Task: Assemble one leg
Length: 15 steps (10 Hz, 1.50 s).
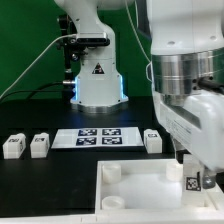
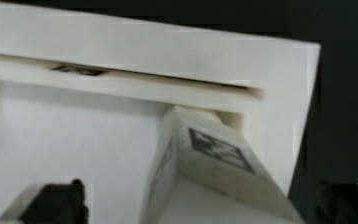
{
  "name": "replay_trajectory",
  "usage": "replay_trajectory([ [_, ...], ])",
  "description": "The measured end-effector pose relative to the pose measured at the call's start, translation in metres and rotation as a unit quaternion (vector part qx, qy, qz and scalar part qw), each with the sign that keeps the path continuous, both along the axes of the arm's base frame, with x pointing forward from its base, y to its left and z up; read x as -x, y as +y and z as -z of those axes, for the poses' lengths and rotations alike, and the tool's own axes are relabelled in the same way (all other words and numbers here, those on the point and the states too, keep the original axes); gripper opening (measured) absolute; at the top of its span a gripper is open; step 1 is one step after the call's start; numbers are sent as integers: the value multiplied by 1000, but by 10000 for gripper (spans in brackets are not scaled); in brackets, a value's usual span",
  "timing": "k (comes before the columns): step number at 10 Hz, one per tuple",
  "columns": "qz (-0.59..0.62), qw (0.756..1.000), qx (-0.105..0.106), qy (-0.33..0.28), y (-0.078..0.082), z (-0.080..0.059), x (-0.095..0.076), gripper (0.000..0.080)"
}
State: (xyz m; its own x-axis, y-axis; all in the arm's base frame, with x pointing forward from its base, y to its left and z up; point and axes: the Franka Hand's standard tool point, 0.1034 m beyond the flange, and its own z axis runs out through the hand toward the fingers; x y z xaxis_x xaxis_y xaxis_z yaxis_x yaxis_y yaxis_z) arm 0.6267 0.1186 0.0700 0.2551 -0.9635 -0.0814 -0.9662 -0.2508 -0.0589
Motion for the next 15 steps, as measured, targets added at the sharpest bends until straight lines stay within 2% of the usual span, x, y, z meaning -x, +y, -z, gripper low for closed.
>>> replay_trajectory([
  [4, -10, 1000, -1, -4, -1, -1, 0, 648],
  [7, -6, 1000, -10, -23, 0, -26, -2, 648],
  [8, -5, 1000, -10, -24, -1, -29, -3, 648],
  [15, -5, 1000, -10, -21, -1, -27, -3, 648],
])
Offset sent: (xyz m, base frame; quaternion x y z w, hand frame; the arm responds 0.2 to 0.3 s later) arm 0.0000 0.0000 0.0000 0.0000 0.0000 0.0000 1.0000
